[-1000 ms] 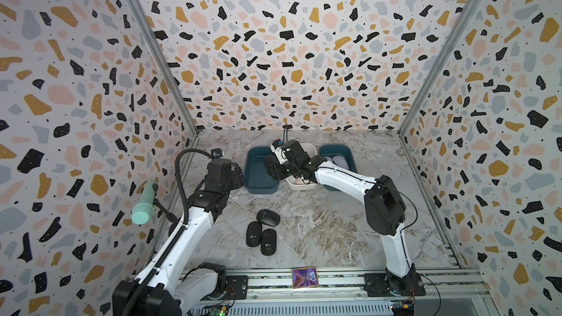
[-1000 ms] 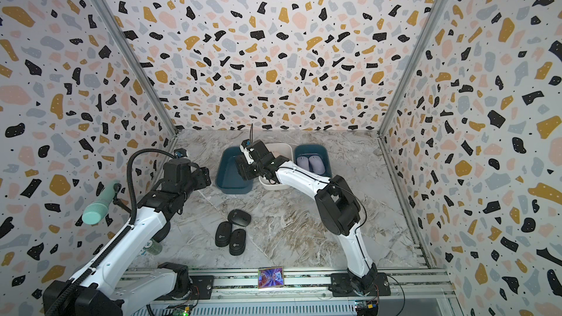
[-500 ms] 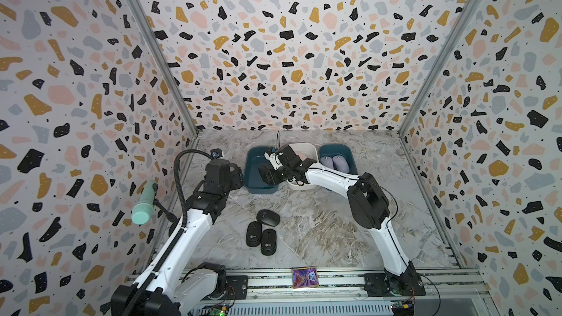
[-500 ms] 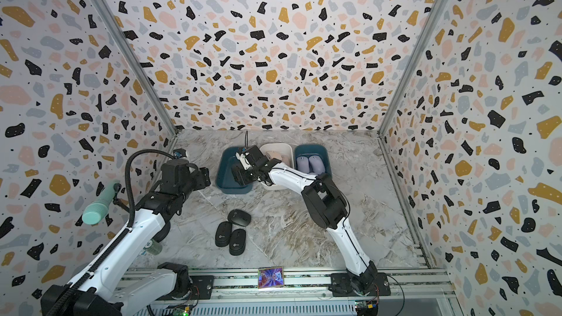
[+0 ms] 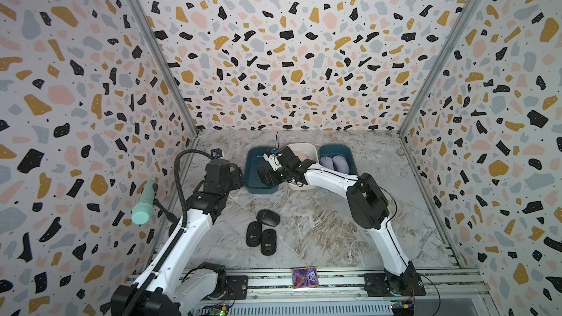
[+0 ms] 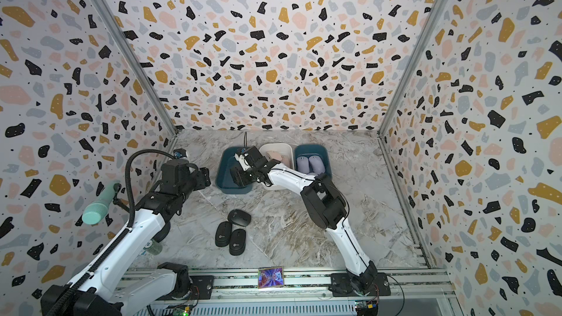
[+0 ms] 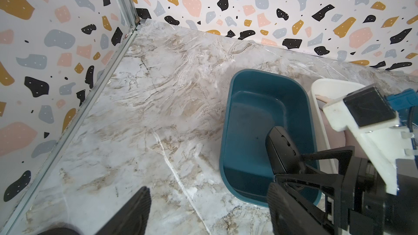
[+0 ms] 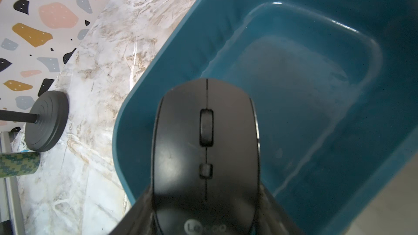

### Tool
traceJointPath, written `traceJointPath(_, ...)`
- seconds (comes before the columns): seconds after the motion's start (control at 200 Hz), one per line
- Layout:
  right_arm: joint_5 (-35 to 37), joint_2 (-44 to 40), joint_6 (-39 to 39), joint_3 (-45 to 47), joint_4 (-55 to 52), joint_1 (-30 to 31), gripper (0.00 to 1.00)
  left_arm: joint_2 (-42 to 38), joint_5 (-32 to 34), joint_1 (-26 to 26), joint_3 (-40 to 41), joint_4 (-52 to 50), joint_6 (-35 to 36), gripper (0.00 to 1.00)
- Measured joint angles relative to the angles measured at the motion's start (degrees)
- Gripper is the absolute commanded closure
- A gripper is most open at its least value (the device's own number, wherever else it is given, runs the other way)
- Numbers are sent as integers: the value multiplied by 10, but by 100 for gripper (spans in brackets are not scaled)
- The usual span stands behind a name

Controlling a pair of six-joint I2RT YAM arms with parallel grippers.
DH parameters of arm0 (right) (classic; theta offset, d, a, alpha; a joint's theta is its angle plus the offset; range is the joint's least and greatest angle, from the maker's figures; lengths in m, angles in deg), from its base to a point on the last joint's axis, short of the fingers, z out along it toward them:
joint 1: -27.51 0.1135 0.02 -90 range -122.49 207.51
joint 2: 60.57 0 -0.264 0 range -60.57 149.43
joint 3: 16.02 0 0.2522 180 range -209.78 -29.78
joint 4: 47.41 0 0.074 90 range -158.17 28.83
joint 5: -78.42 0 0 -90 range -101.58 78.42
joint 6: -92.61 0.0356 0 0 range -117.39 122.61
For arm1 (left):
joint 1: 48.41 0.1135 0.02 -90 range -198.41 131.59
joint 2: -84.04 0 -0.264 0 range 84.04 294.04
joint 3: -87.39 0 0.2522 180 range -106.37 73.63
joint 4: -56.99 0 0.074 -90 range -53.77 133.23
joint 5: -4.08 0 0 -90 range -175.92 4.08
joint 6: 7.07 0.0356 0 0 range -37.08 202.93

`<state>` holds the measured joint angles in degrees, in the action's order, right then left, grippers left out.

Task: Place the mice by color into the storage box
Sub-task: Place the mouse in the storage box.

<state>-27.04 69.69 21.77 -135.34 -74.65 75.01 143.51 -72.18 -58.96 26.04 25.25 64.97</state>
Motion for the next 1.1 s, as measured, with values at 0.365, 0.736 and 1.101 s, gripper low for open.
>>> traceJointPath(0.365, -1, 0, 2, -17, 0, 1, 36, -10, -2, 0, 1, 0, 3, 20)
traceJointPath(0.736, -2, 10, 3, -28, 0, 2, 36, -12, -8, 0, 6, 0, 4, 20)
traceJointPath(1.101, 8, -67, 1, 47, 8, 12, 35, -25, -7, 0, 7, -1, 4, 20)
